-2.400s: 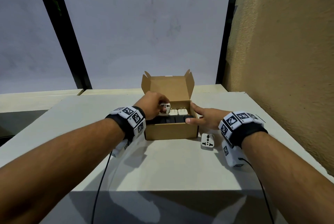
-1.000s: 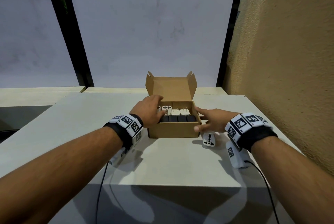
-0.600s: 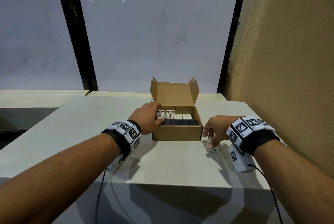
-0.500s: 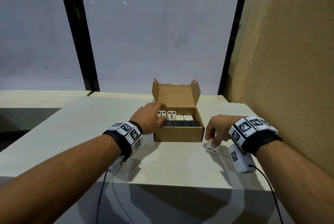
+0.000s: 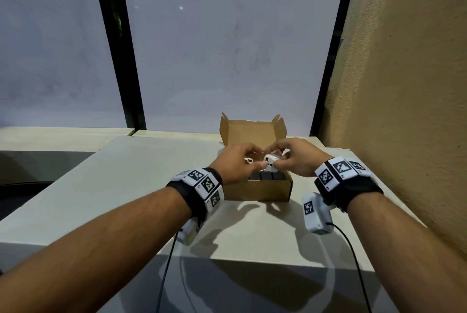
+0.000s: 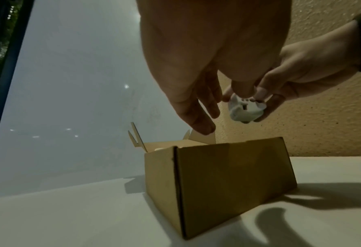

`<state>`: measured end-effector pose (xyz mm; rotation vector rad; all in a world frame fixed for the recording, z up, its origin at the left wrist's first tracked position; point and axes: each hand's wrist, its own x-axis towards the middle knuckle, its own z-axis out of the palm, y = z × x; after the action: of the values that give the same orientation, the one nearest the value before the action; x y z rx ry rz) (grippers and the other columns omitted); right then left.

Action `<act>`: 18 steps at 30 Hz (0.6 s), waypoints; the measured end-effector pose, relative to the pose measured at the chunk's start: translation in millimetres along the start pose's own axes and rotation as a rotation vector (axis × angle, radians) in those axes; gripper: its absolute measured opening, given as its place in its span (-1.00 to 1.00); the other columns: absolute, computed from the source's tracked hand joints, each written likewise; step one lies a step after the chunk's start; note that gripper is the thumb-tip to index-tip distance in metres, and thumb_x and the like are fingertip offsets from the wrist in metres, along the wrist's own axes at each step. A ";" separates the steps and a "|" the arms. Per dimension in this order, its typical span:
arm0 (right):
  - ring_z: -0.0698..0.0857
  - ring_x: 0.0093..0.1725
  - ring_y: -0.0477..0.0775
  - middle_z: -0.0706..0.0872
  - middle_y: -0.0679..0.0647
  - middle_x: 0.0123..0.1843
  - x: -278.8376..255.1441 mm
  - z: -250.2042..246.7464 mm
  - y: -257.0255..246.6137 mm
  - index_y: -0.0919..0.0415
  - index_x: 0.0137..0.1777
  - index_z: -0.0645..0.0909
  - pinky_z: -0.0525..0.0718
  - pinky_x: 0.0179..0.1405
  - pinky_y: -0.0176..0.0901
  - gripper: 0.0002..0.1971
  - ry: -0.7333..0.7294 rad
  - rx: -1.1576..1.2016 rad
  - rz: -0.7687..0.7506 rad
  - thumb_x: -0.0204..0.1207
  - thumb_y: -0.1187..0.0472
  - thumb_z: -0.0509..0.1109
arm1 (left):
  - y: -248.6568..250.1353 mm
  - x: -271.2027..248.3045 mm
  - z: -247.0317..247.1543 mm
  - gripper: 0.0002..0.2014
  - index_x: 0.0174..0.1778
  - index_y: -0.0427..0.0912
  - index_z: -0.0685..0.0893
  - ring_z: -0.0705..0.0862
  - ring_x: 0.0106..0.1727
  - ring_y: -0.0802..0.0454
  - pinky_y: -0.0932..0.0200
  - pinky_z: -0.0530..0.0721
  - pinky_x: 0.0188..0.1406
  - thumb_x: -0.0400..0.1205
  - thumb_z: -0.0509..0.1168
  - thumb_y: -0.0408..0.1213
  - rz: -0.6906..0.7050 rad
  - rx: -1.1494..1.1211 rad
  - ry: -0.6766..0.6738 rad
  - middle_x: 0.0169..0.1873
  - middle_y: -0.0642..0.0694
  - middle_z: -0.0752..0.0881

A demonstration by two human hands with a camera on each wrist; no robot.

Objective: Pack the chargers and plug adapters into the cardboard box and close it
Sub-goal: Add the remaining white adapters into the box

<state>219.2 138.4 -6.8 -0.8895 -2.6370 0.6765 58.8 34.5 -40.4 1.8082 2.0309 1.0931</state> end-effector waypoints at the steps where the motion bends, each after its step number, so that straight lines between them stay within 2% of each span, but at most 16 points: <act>1: 0.75 -0.10 0.05 0.73 0.02 -0.03 0.9 2.8 1.3 -0.09 0.16 0.66 0.72 0.00 -0.12 -0.67 0.004 0.053 -0.004 0.42 0.22 0.48 | -1.2 0.6 1.4 -0.60 0.29 -0.10 0.64 0.70 0.14 0.13 0.27 0.65 0.15 0.56 0.43 -0.06 0.001 0.006 -0.007 0.14 0.00 0.76; 3: 0.78 -0.11 0.05 0.74 0.03 -0.02 2.3 7.9 4.1 -0.10 0.13 0.62 0.73 0.00 -0.08 -0.67 0.013 0.160 -0.022 0.44 0.27 0.47 | -2.2 1.7 2.8 -0.63 0.28 -0.14 0.64 0.67 0.07 0.19 0.48 0.57 -0.01 0.58 0.42 -0.12 0.004 -0.005 0.003 0.13 0.01 0.75; 5: 0.79 -0.05 0.05 0.71 0.01 0.05 3.8 11.7 6.8 -0.08 0.16 0.59 0.75 -0.02 -0.07 -0.66 0.025 0.236 -0.044 0.46 0.28 0.48 | -3.3 4.1 2.9 -0.67 0.25 -0.14 0.63 0.67 -0.02 0.21 0.55 0.55 -0.14 0.59 0.41 -0.15 -0.001 -0.027 0.030 0.09 0.01 0.76; 6: 0.79 -0.02 0.06 0.69 -0.02 0.06 4.9 12.7 8.2 -0.06 0.20 0.57 0.75 -0.02 -0.07 -0.64 0.031 0.258 -0.051 0.47 0.28 0.48 | -4.1 5.8 2.7 -0.68 0.24 -0.12 0.63 0.69 -0.04 0.19 0.47 0.61 -0.10 0.59 0.42 -0.15 -0.008 -0.040 0.035 0.07 0.01 0.76; 8: 0.78 0.03 0.08 0.65 -0.07 0.08 7.7 13.3 12.1 -0.04 0.25 0.53 0.74 0.01 -0.06 -0.61 0.036 0.287 -0.048 0.48 0.24 0.50 | -5.3 10.0 3.3 -0.68 0.24 -0.07 0.62 0.73 -0.03 0.12 0.16 0.73 0.03 0.59 0.40 -0.11 -0.030 -0.057 0.023 0.02 0.03 0.77; 10: 0.76 0.10 0.06 0.66 -0.06 0.13 9.7 12.3 14.7 -0.03 0.31 0.49 0.73 0.09 -0.03 -0.55 0.022 0.284 -0.031 0.46 0.19 0.52 | -5.8 15.9 3.4 -0.71 0.23 -0.04 0.65 0.74 -0.03 0.08 0.00 0.74 0.09 0.62 0.35 -0.09 -0.031 -0.027 -0.004 -0.01 0.04 0.76; 13: 0.60 0.36 0.05 0.59 -0.01 0.38 9.3 11.5 22.9 0.03 0.47 0.40 0.58 0.32 -0.06 -0.37 -0.015 0.089 0.017 0.43 0.05 0.55 | -4.3 28.8 1.5 -0.75 0.25 -0.09 0.64 0.69 0.01 0.06 0.04 0.69 0.13 0.67 0.28 -0.16 0.007 0.073 -0.029 0.09 -0.02 0.72; 15: 0.44 0.51 0.07 0.42 0.03 0.56 6.8 13.2 30.6 0.06 0.60 0.27 0.41 0.44 -0.07 -0.21 -0.058 -0.109 0.072 0.43 -0.11 0.50 | -6.0 40.6 0.5 -0.73 0.29 -0.11 0.63 0.63 0.07 0.06 0.15 0.61 0.16 0.67 0.28 -0.20 0.033 0.207 -0.021 0.18 -0.06 0.64; 16: 0.38 0.55 0.08 0.34 0.04 0.61 4.8 14.6 33.4 0.07 0.64 0.21 0.36 0.48 -0.05 -0.17 -0.086 -0.168 0.102 0.45 -0.17 0.45 | -6.9 46.2 0.7 -0.71 0.32 -0.11 0.62 0.61 0.10 0.04 0.17 0.58 0.17 0.67 0.28 -0.21 0.039 0.269 -0.025 0.21 -0.07 0.60; 18: 0.36 0.56 0.10 0.32 0.06 0.64 2.1 18.2 38.1 0.09 0.65 0.17 0.33 0.49 -0.04 -0.19 -0.125 -0.206 0.135 0.50 -0.22 0.36 | -7.7 55.4 3.4 -0.68 0.36 -0.10 0.60 0.61 0.17 -0.03 0.11 0.58 0.23 0.67 0.28 -0.23 0.032 0.347 -0.061 0.25 -0.08 0.55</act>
<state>229.3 160.3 -41.6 -1.1251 -2.8164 0.5131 42.5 87.2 -30.5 2.0085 2.2735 0.7140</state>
